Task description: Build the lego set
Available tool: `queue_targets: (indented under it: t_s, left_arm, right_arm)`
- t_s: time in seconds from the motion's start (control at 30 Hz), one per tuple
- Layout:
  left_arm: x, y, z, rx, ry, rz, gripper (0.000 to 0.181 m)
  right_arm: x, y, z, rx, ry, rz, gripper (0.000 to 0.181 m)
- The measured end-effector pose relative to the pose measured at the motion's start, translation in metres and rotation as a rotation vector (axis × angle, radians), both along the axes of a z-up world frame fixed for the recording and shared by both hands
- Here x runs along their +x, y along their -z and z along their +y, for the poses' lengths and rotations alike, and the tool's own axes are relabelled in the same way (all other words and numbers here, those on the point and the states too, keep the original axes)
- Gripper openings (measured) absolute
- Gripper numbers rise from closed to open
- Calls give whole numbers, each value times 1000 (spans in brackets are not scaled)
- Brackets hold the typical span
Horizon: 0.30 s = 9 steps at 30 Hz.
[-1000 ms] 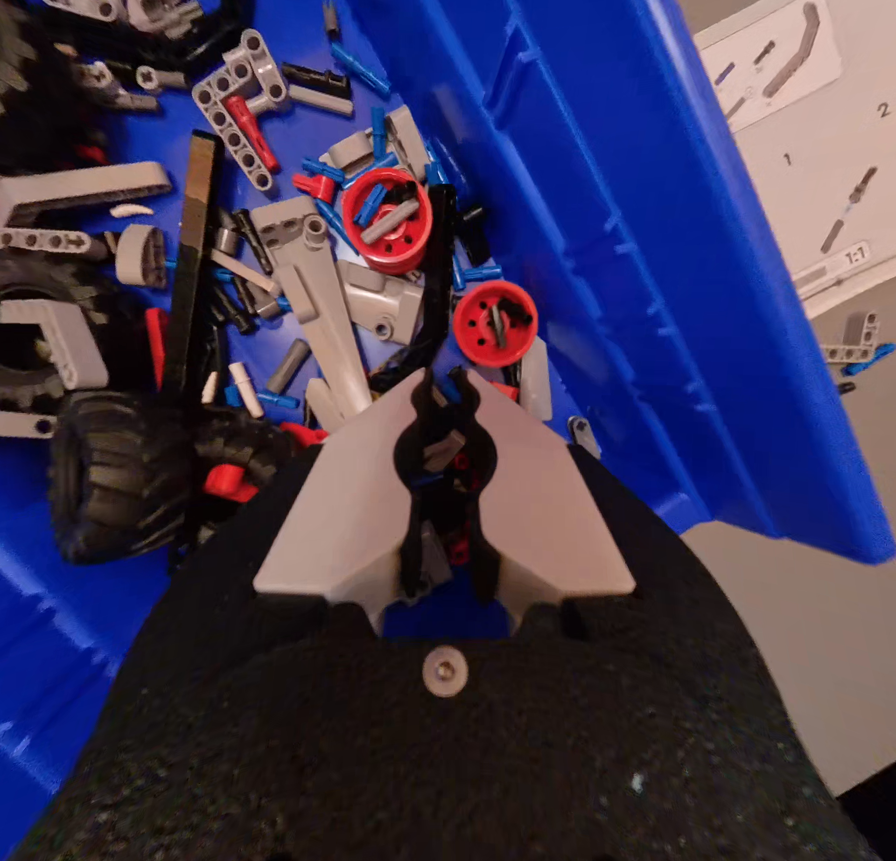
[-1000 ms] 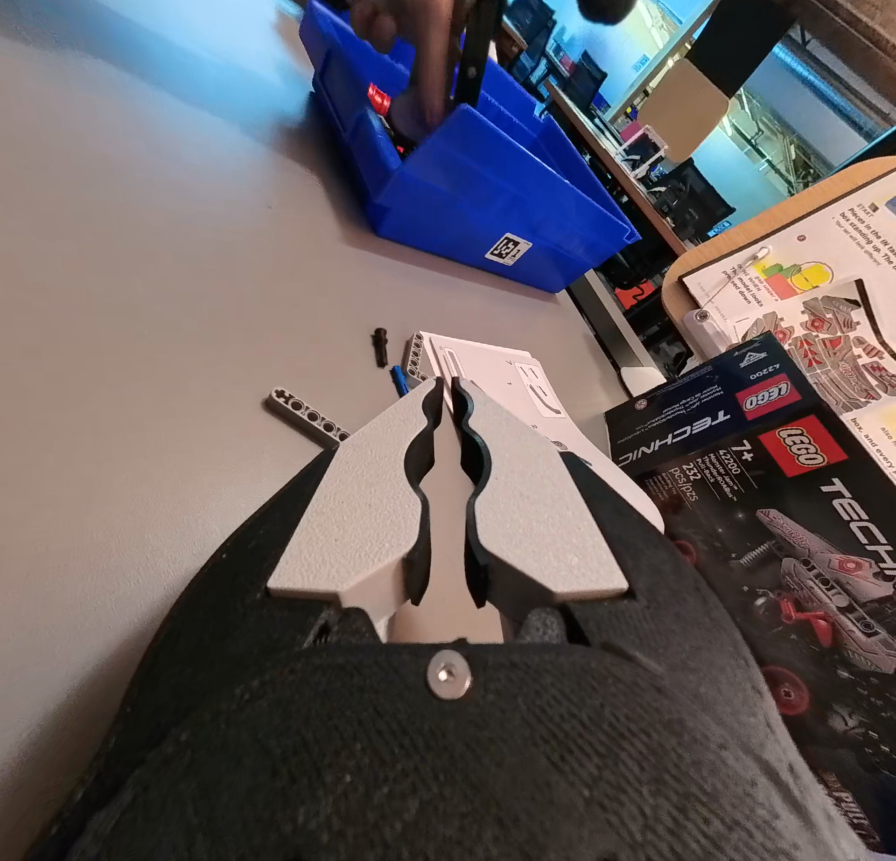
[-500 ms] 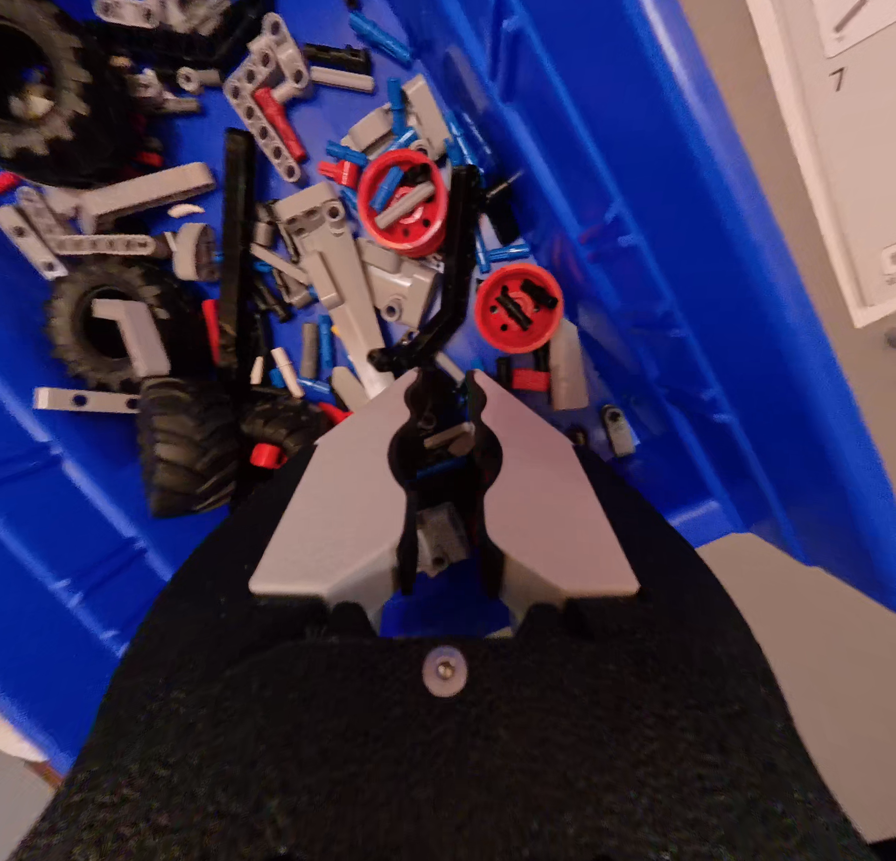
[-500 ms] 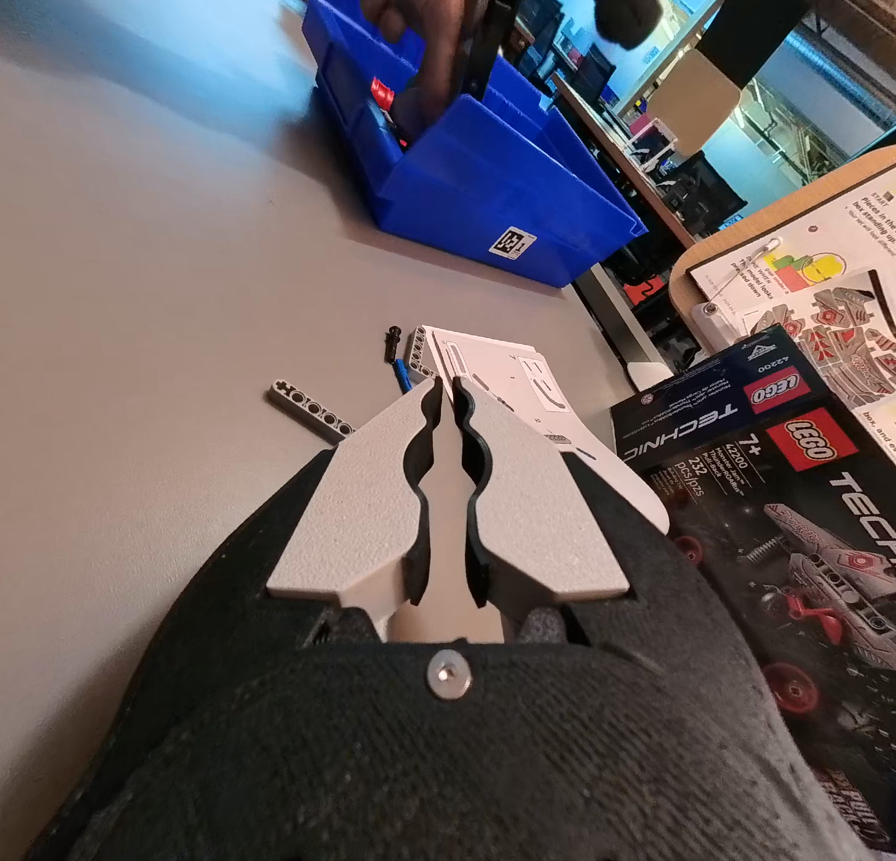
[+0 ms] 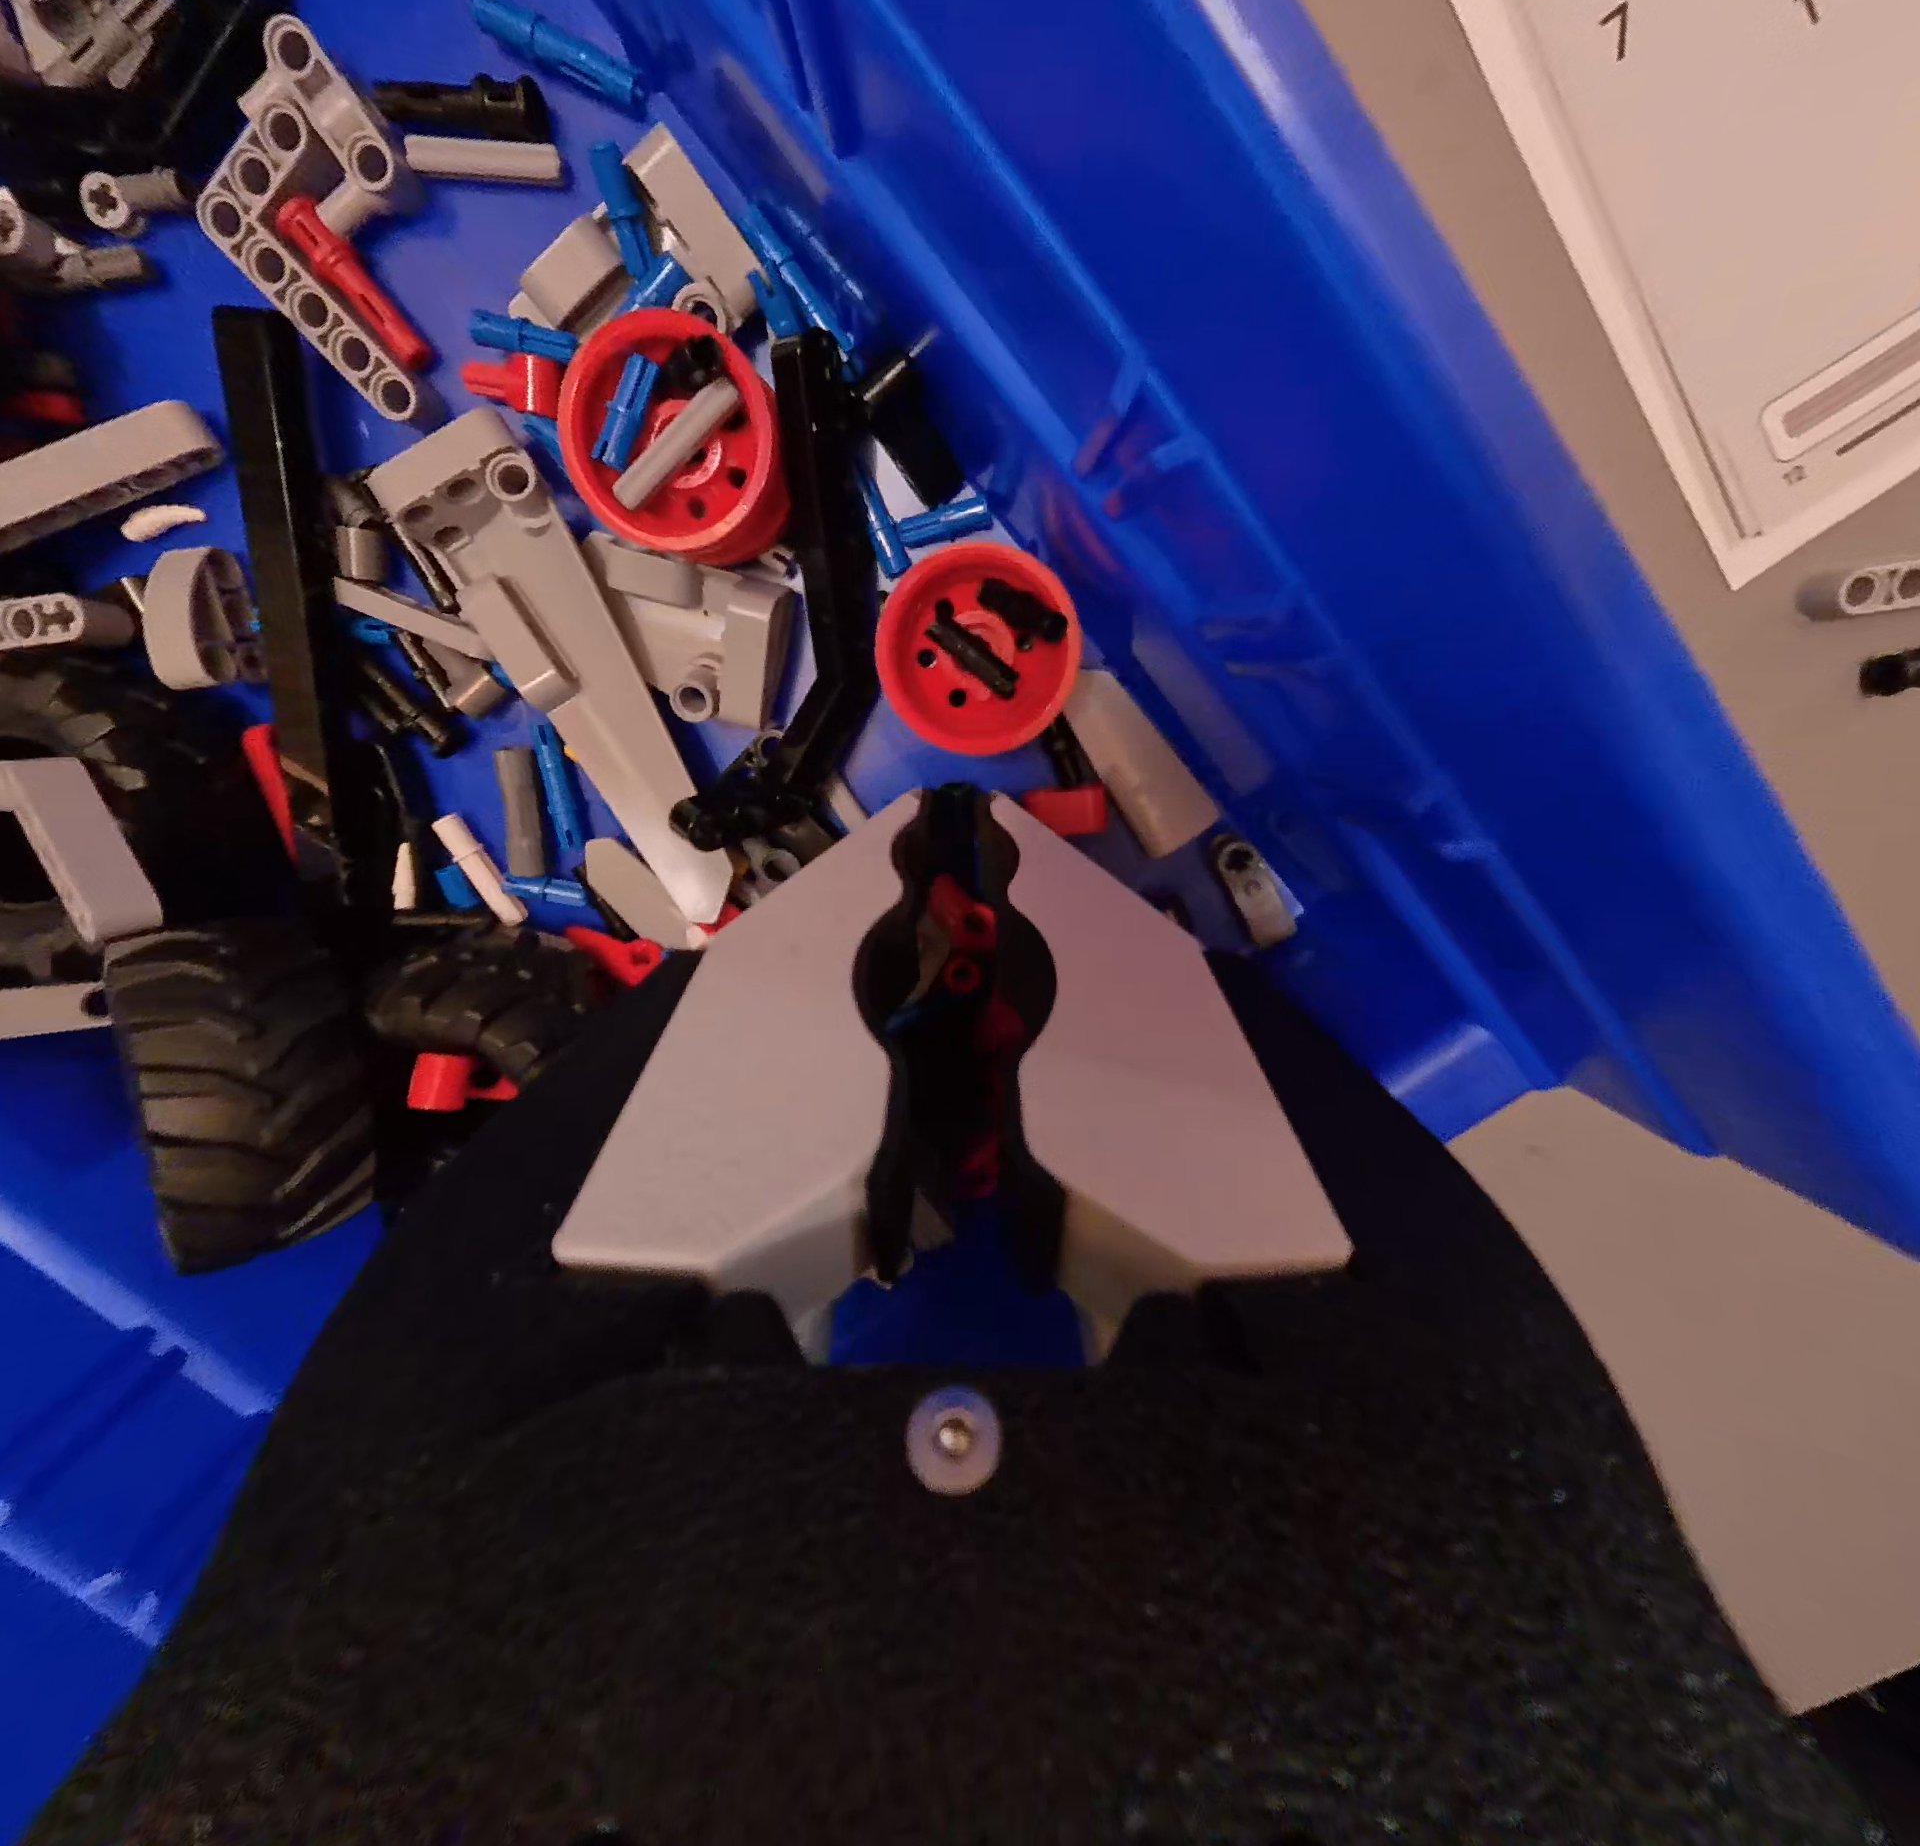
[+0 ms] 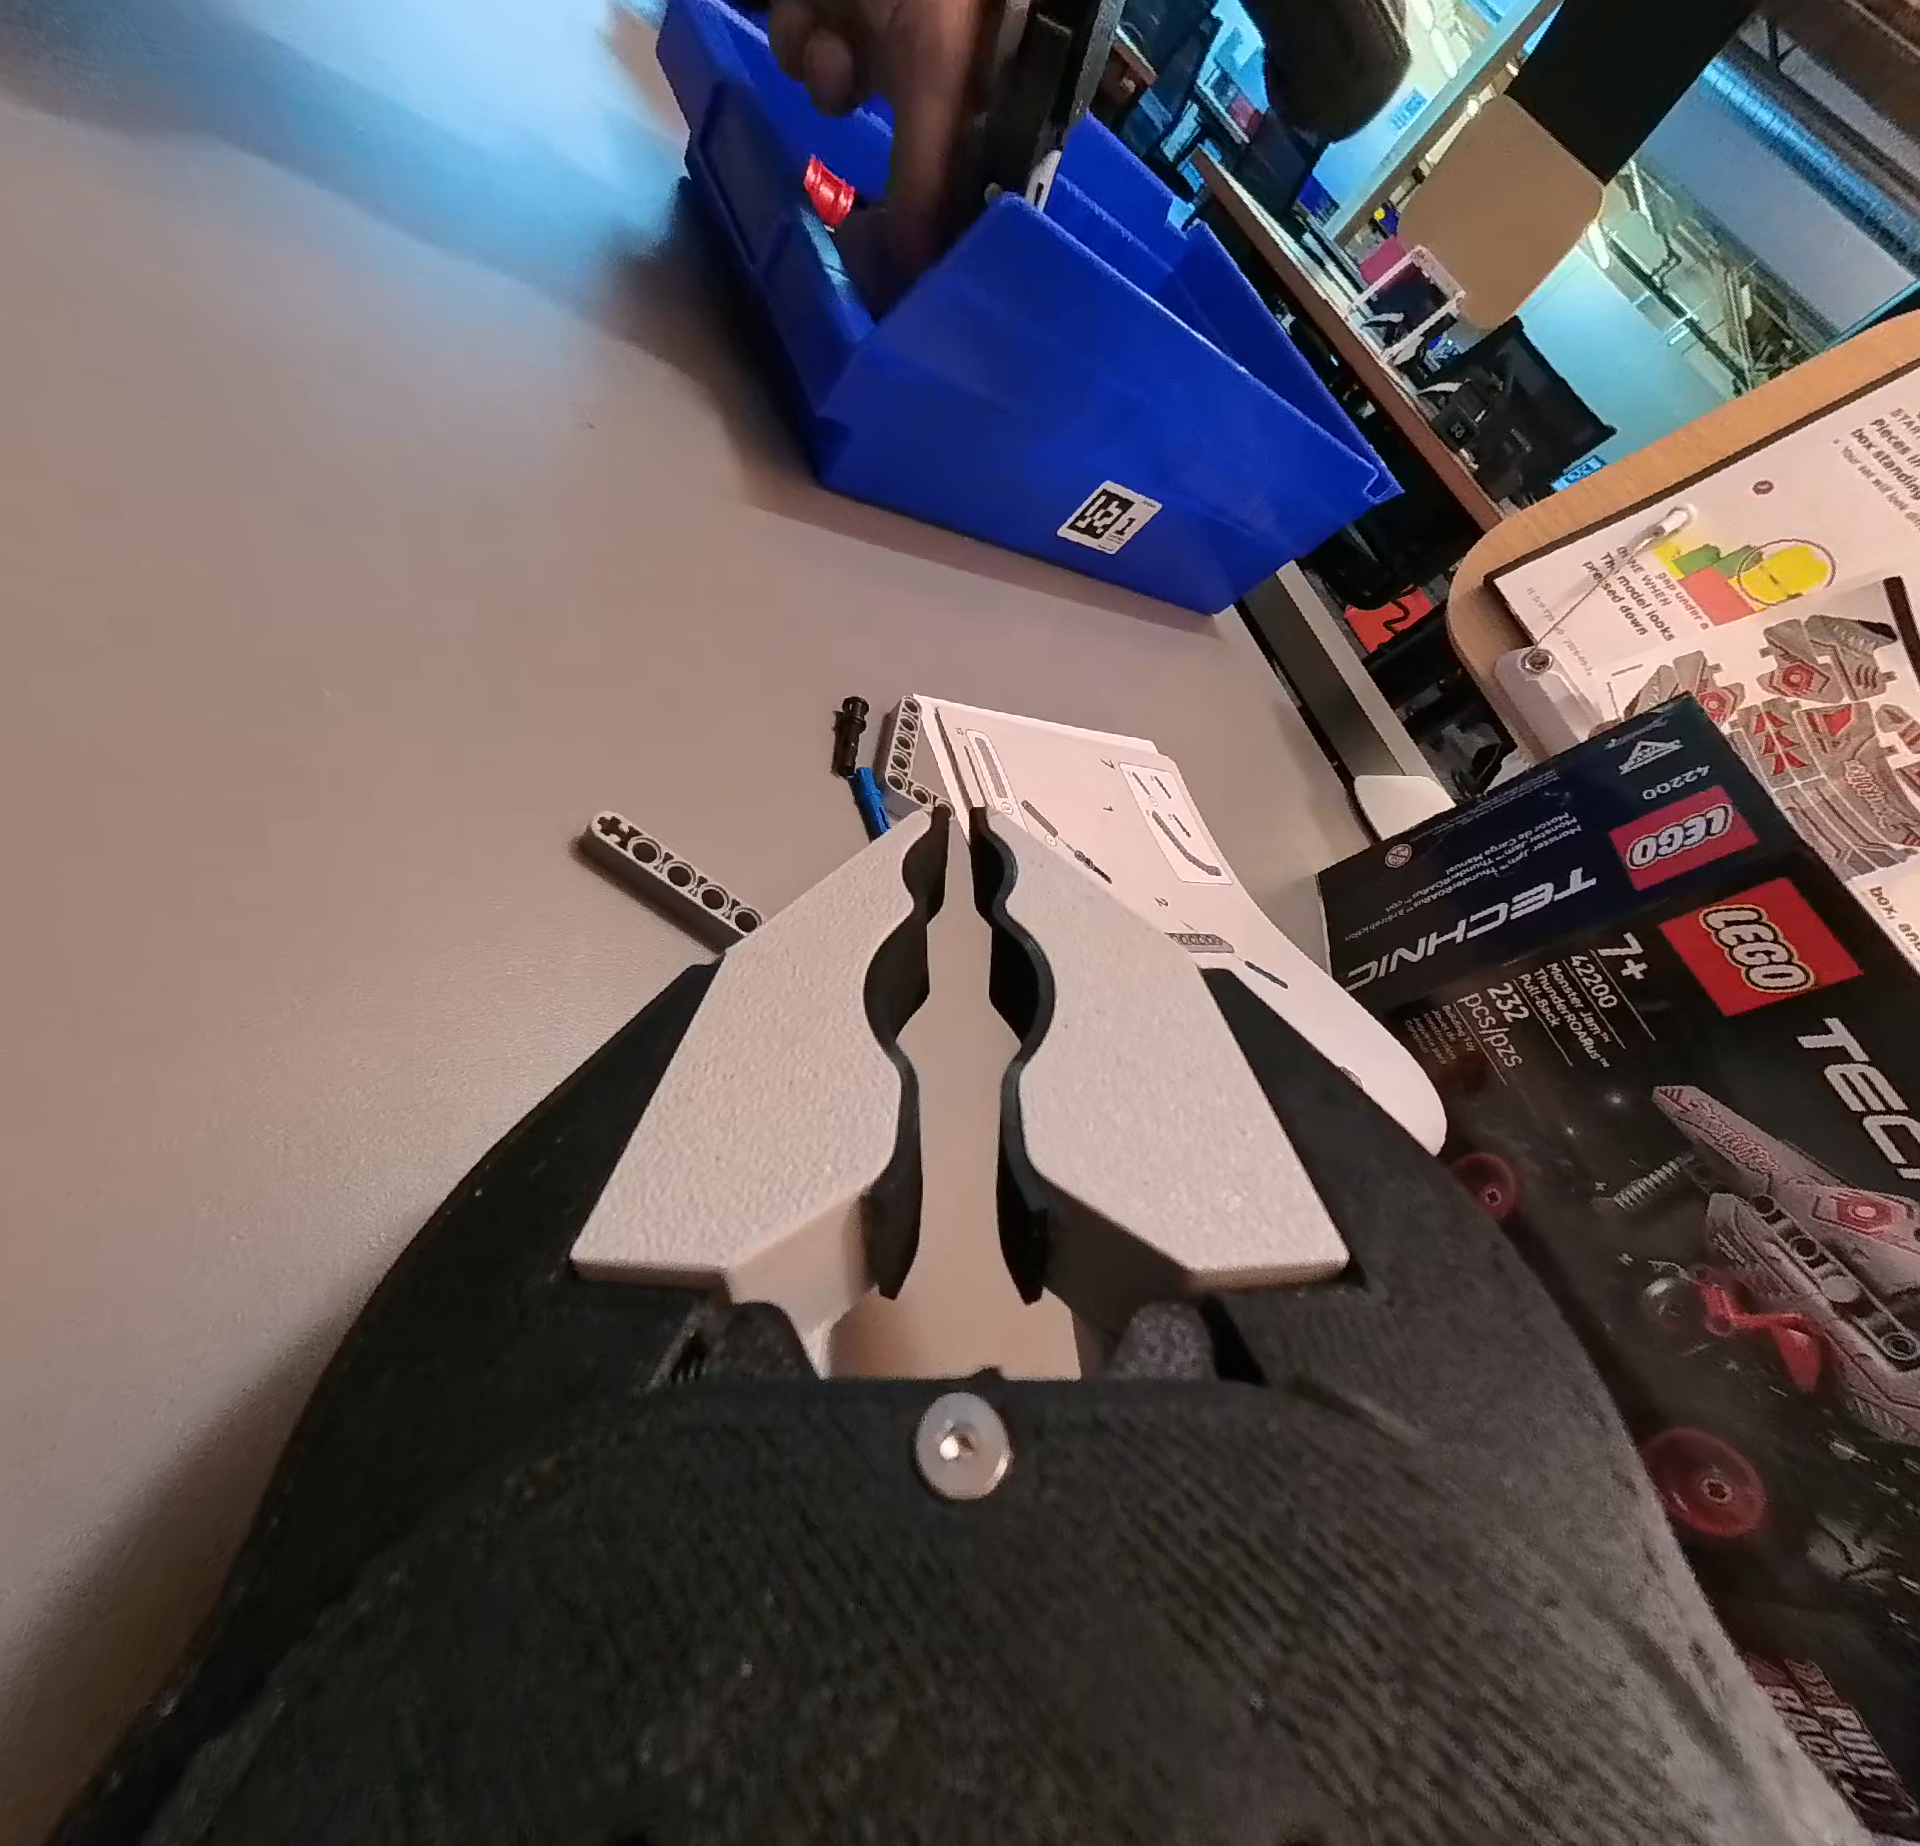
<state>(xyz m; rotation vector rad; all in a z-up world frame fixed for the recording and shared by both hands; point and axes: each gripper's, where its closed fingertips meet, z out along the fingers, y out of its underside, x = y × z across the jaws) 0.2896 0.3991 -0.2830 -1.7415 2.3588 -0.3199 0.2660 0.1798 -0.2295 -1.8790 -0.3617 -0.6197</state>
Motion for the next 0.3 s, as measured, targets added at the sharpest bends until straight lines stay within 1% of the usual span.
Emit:
queue_targets:
  t_s: [0.1,0.17,0.23,0.3]
  left_arm:
    - [3,-4,7,22,8,-46,5]
    - [5,-18,7,-7,-6,-117,5]
    - [8,-44,4,-62,-29,-233,5]
    - [6,-80,-2,-119,-52,-380,5]
  right_arm:
    - [0,-1,1,6,1,0,1]
    - [0,-1,1,6,2,0,1]
    - [1,-1,1,8,3,2,1]
    - [0,-2,1,11,4,4,1]
